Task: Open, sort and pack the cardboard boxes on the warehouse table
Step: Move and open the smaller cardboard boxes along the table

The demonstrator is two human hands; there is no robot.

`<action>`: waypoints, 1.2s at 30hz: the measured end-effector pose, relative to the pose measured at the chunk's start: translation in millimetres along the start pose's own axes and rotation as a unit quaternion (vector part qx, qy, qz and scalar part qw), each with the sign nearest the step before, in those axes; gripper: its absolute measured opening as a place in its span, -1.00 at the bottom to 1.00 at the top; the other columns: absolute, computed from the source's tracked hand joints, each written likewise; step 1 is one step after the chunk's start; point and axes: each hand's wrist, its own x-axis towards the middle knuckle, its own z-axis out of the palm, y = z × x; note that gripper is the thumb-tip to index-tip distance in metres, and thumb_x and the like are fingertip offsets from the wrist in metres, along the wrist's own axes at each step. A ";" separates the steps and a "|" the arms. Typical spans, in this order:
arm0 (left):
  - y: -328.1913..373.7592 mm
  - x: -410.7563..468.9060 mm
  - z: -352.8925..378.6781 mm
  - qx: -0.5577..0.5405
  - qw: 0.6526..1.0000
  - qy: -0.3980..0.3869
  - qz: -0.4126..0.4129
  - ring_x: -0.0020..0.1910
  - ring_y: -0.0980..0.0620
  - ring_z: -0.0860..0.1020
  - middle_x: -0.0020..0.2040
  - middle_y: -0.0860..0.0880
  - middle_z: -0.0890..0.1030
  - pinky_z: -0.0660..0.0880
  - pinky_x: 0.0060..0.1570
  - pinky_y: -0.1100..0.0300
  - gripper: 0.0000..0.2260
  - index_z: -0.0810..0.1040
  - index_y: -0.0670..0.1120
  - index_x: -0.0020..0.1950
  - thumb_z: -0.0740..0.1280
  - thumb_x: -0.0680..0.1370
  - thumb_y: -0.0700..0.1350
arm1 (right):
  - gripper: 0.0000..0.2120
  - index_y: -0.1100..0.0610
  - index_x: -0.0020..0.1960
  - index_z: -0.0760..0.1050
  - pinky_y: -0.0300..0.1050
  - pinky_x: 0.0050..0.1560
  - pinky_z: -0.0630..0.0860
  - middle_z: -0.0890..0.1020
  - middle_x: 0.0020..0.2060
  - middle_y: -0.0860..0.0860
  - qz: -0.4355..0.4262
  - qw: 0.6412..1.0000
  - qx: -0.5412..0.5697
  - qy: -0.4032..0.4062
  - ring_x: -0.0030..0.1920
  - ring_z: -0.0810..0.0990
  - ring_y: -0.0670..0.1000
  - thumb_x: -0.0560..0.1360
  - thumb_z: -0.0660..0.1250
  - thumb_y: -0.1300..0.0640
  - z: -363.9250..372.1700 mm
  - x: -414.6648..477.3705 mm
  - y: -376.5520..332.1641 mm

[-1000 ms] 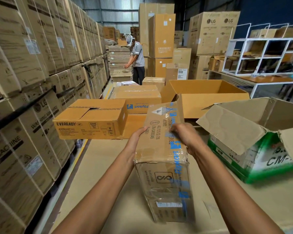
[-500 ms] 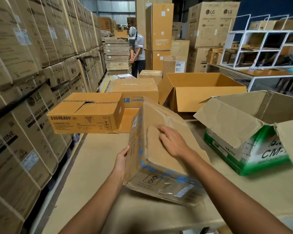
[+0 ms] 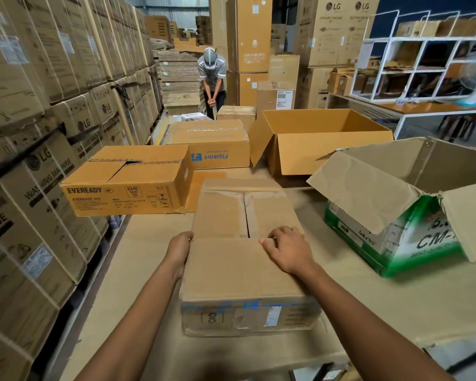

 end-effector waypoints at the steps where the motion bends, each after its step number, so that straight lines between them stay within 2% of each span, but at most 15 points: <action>1: 0.7 -1.0 -0.5 -0.003 1.000 -0.019 -0.009 -0.25 -0.06 0.66 -0.23 -0.10 0.70 0.56 -0.27 0.15 -0.74 0.62 -0.15 -0.03 0.17 0.67 -0.11 | -0.43 -0.02 0.24 0.54 0.09 0.23 0.34 0.55 0.26 0.02 -0.005 1.000 -0.010 -0.004 0.26 0.43 0.08 0.57 -0.02 -0.35 3.5 0.7 -3.4; 3: -5.6 3.4 -1.3 0.063 0.997 -0.038 0.012 -0.12 0.02 0.69 -0.07 -0.03 0.73 0.58 -0.12 0.12 -0.77 0.60 -0.08 0.10 0.23 0.65 0.02 | -0.42 -0.02 0.25 0.53 0.11 0.24 0.32 0.54 0.27 0.01 -0.015 1.000 -0.025 -0.008 0.27 0.42 0.08 0.57 -0.04 -0.34 7.1 1.8 -7.9; 5: -13.2 8.4 -0.3 0.171 0.984 -0.025 0.044 0.03 -0.02 0.66 0.14 -0.03 0.67 0.58 0.05 0.03 -0.60 0.50 -0.06 0.28 0.36 0.53 0.12 | -0.42 -0.02 0.25 0.53 0.12 0.23 0.31 0.54 0.27 0.01 -0.019 0.999 -0.029 -0.011 0.27 0.41 0.09 0.57 -0.05 -0.33 8.2 2.5 -9.4; 9: -11.1 8.1 12.7 0.258 0.962 -0.001 0.085 0.27 -0.11 0.51 0.28 0.00 0.52 0.45 0.20 0.06 -0.45 0.25 -0.01 0.51 0.37 0.57 0.00 | -0.45 -0.02 0.24 0.55 0.12 0.23 0.30 0.55 0.27 0.00 -0.017 0.999 -0.028 0.000 0.27 0.41 0.09 0.58 -0.02 -0.32 8.5 4.5 -2.5; 13: -9.1 9.9 28.9 0.321 0.941 -0.003 0.103 0.45 -0.14 0.38 0.51 -0.10 0.37 0.33 0.38 0.06 -0.39 0.16 -0.09 0.61 0.32 0.62 0.00 | -0.48 -0.02 0.18 0.58 0.13 0.24 0.31 0.58 0.22 0.00 0.006 0.999 -0.037 0.017 0.25 0.44 0.09 0.57 0.02 -0.30 4.0 7.2 6.6; 16: -11.5 16.8 36.2 0.374 0.919 0.003 0.127 0.42 -0.17 0.40 0.46 -0.17 0.41 0.34 0.38 0.05 -0.49 0.34 -0.11 0.53 0.31 0.62 0.03 | -0.48 0.02 0.15 0.60 0.23 0.31 0.27 0.60 0.17 0.03 0.049 0.997 -0.056 0.033 0.24 0.47 0.11 0.57 0.03 -0.28 -1.7 7.3 12.4; 19: -12.4 20.7 38.9 0.385 0.913 0.007 0.134 0.39 -0.18 0.43 0.39 -0.19 0.45 0.36 0.35 0.07 -0.64 0.54 -0.09 0.33 0.32 0.59 0.05 | -0.46 0.03 0.16 0.60 0.28 0.33 0.26 0.60 0.17 0.05 0.067 0.995 -0.058 0.035 0.23 0.48 0.13 0.57 0.03 -0.29 -5.5 5.7 12.1; 21: -11.9 15.5 41.7 0.396 0.905 0.015 0.155 0.49 -0.20 0.29 0.47 -0.24 0.35 0.29 0.40 0.05 -0.77 0.61 -0.05 0.04 0.33 0.57 0.09 | -0.45 0.05 0.20 0.58 0.21 0.28 0.31 0.59 0.19 0.07 0.057 0.997 -0.041 0.018 0.24 0.46 0.14 0.57 0.04 -0.30 -9.9 4.0 12.5; 22: -11.9 12.2 43.4 0.412 0.894 0.016 0.176 0.55 -0.20 0.17 0.53 -0.26 0.26 0.22 0.46 0.00 -0.75 0.60 -0.05 -0.07 0.34 0.56 0.12 | -0.45 0.05 0.21 0.56 0.19 0.27 0.32 0.58 0.21 0.07 0.045 0.998 -0.033 0.008 0.24 0.46 0.14 0.57 0.05 -0.32 -12.9 2.7 13.1; 25: -9.9 -1.5 45.7 0.486 0.832 0.021 0.267 0.61 -0.13 -0.07 0.59 -0.19 0.16 -0.02 0.54 -0.12 -0.63 0.53 -0.10 -0.05 0.34 0.53 0.23 | -0.40 0.04 0.23 0.50 0.17 0.24 0.34 0.58 0.21 0.06 0.023 0.999 -0.025 -0.008 0.23 0.46 0.13 0.54 0.04 -0.40 -24.9 -2.7 14.4; 28: 7.4 -15.5 46.4 0.514 0.784 0.036 0.345 0.60 -0.10 0.02 0.53 -0.14 0.30 -0.01 0.55 -0.13 -0.54 0.46 -0.09 0.03 0.34 0.50 0.31 | -0.42 0.02 0.18 0.47 0.13 0.18 0.37 0.60 0.16 0.04 0.010 0.999 -0.022 0.030 0.17 0.49 0.10 0.52 0.06 -0.43 -44.3 -5.9 13.3; 30: 21.3 -27.7 46.8 0.516 0.770 0.042 0.373 0.54 -0.12 0.20 0.49 -0.12 0.36 0.16 0.49 -0.09 -0.51 0.45 -0.11 0.05 0.36 0.48 0.31 | -0.42 0.01 0.15 0.48 0.11 0.15 0.41 0.62 0.11 0.03 -0.004 0.998 -0.026 0.055 0.12 0.52 0.08 0.51 0.09 -0.45 -60.2 -8.4 12.5; 32: 32.3 -42.3 48.0 0.511 0.769 0.050 0.381 0.36 -0.12 0.40 0.40 -0.10 0.42 0.40 0.26 -0.03 -0.49 0.42 -0.11 0.05 0.38 0.47 0.31 | -0.44 0.01 0.13 0.49 0.10 0.14 0.45 0.63 0.03 0.00 -0.018 0.997 -0.020 0.073 0.06 0.55 0.06 0.50 0.14 -0.44 -75.2 -14.2 13.0; 34: 39.3 -58.0 48.6 0.518 0.766 0.063 0.376 0.16 -0.12 0.50 0.22 -0.10 0.52 0.46 0.01 0.02 -0.46 0.40 -0.10 0.06 0.37 0.45 0.35 | -0.49 0.02 0.15 0.51 0.08 0.15 0.45 0.64 0.00 -0.01 -0.040 0.995 -0.002 0.089 0.04 0.57 0.05 0.51 0.21 -0.39 -87.3 -25.1 15.0; 36: 47.6 -75.5 50.1 0.544 0.757 0.069 0.356 0.04 -0.13 0.56 0.09 -0.09 0.60 0.48 -0.10 0.02 -0.42 0.43 -0.10 0.11 0.35 0.44 0.39 | -0.55 0.03 0.19 0.52 0.04 0.15 0.43 0.64 0.01 -0.02 -0.076 0.992 0.018 0.102 0.05 0.58 0.05 0.51 0.29 -0.30 -99.0 -40.4 17.7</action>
